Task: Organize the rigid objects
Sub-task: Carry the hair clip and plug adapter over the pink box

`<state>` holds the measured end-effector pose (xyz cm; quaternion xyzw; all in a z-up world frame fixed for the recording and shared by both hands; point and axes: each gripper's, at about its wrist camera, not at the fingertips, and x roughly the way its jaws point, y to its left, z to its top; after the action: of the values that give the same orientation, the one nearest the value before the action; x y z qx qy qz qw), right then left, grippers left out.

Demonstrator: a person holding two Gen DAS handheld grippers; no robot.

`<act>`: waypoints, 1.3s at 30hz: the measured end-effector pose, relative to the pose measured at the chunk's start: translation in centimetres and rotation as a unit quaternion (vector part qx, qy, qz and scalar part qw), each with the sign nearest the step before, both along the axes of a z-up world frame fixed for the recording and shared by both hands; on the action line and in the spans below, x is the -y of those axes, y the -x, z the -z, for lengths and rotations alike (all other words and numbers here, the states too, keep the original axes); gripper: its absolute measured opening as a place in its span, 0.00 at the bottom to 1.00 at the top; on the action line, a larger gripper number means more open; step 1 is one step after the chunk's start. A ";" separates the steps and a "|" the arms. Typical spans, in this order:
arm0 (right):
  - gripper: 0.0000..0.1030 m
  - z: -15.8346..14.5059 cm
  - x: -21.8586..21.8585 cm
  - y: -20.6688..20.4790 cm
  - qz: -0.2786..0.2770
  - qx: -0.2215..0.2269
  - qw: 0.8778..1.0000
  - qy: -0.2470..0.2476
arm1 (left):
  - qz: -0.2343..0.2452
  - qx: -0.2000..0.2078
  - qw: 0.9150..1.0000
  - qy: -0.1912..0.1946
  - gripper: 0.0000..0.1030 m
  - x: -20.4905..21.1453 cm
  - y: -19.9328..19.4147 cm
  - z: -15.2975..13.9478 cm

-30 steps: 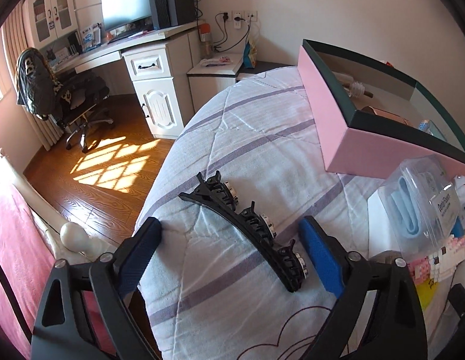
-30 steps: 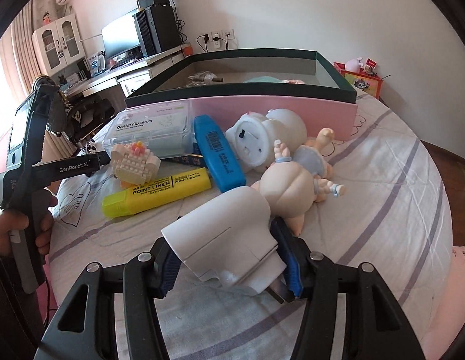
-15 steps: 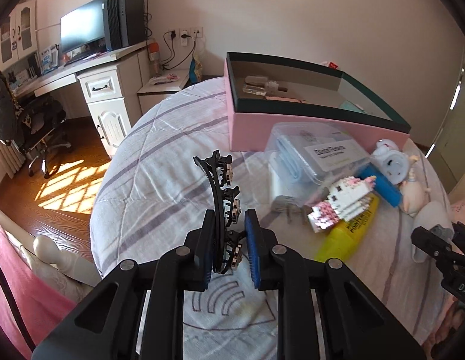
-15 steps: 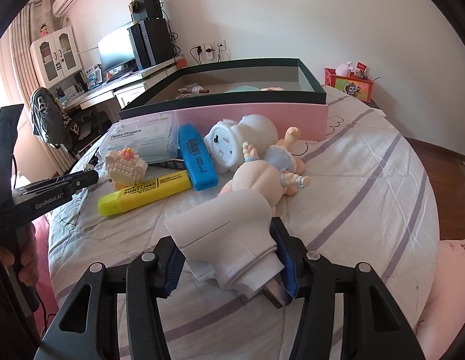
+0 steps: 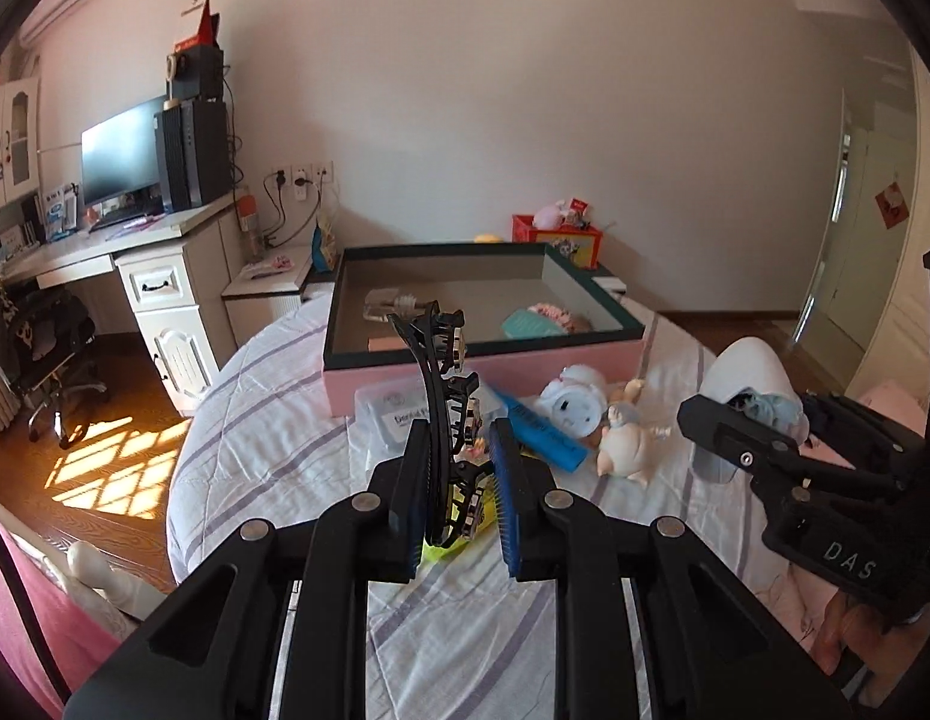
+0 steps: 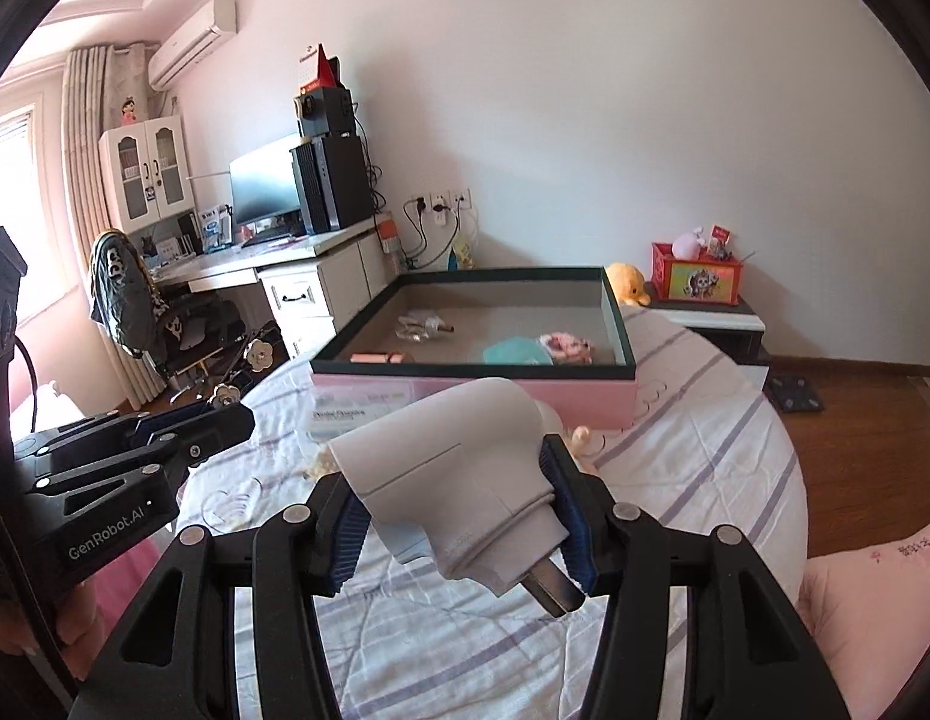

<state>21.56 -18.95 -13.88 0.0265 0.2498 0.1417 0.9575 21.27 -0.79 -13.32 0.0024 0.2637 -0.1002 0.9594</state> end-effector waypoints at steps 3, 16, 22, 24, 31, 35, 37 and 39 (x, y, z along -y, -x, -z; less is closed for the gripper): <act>0.53 -2.4 -0.9 1.4 -0.003 0.035 0.999 0.006 | 0.000 0.038 0.999 -0.004 0.18 0.6 1.6 -2.5; 0.53 -8.4 -3.1 6.2 -0.013 0.120 0.992 0.024 | -0.012 0.126 0.992 -0.012 0.18 0.8 6.5 -8.3; 0.53 -8.8 -3.7 6.5 -0.016 0.123 0.992 0.028 | -0.016 0.133 0.991 -0.012 0.18 0.5 6.6 -8.9; 0.53 -8.7 -3.7 6.3 -0.017 0.122 0.992 0.029 | -0.017 0.131 0.991 -0.014 0.18 0.7 6.4 -8.7; 0.53 -8.4 -3.9 4.9 -0.022 0.114 0.993 0.028 | -0.024 0.126 0.992 -0.020 0.19 0.6 5.0 -8.3; 0.53 -8.0 -4.0 3.6 -0.026 0.106 0.994 0.029 | -0.026 0.122 0.992 -0.029 0.19 0.9 3.7 -8.0; 0.53 -7.8 -3.9 2.5 -0.025 0.101 0.994 0.032 | -0.027 0.120 0.992 -0.034 0.19 1.1 2.8 -7.7; 0.53 -7.6 -3.8 1.1 -0.026 0.096 0.994 0.034 | -0.026 0.116 0.992 -0.042 0.19 1.4 1.4 -7.4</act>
<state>20.48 -15.18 -6.31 -0.0261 0.1618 0.1603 0.9734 19.87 -2.21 -5.91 0.0471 0.1548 -0.0635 0.9848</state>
